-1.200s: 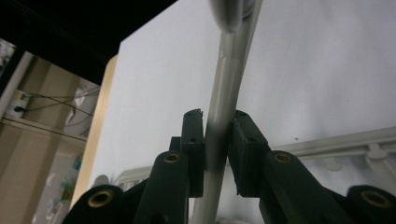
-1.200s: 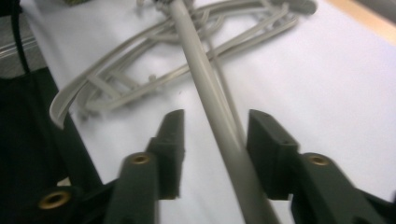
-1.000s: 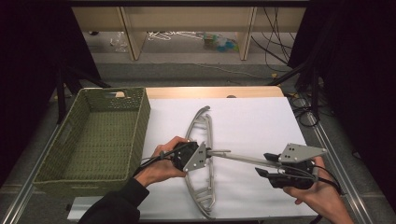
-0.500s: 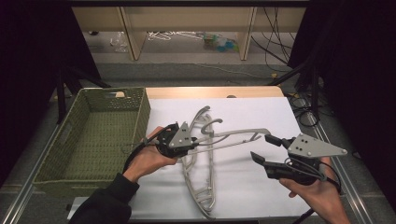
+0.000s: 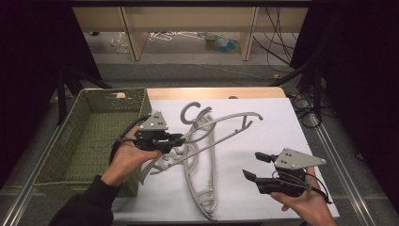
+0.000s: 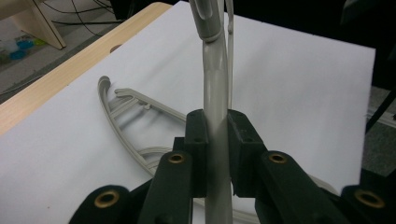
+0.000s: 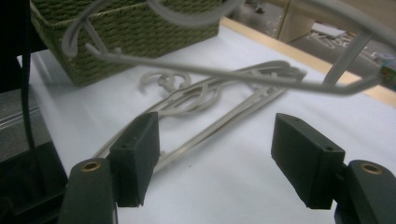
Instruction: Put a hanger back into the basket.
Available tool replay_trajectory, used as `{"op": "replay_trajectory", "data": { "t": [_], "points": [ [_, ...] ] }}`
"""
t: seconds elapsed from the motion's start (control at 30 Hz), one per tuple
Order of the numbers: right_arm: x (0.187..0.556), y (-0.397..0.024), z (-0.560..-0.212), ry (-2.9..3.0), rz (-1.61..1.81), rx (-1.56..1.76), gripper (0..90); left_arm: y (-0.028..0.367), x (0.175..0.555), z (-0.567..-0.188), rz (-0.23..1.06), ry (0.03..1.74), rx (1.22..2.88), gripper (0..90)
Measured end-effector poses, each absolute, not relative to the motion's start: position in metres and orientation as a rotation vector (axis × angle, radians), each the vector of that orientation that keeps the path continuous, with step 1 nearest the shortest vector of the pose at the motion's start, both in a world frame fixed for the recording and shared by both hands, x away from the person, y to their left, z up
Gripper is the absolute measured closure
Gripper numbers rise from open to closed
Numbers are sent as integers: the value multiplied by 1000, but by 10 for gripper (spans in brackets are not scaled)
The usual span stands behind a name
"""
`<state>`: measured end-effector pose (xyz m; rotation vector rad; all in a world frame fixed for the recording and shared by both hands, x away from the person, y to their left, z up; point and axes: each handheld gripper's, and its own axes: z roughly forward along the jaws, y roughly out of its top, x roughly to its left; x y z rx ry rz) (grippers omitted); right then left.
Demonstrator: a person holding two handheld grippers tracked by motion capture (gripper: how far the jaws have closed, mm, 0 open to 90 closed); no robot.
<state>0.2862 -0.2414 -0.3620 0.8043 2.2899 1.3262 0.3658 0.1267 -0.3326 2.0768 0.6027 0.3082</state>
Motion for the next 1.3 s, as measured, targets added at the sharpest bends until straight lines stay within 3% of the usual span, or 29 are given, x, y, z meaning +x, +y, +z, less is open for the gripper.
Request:
{"op": "replay_trajectory", "data": {
  "t": [0.27, 0.47, 0.87, 1.3],
  "points": [
    [286, -232, -373, 2354, 1314, 798, 324, 158, 354, -302, 295, 628, 2014, 794],
    [288, -232, -377, 2336, 1306, 823, 273, 189, 354, -287, 354, 683, 1980, 794],
    [291, -225, -389, 2366, 1299, 829, 240, 257, 371, -289, 438, 858, 1850, 794],
    [295, -228, -393, 2379, 1283, 856, 246, 298, 384, -300, 488, 931, 1815, 795]
  ]
}}
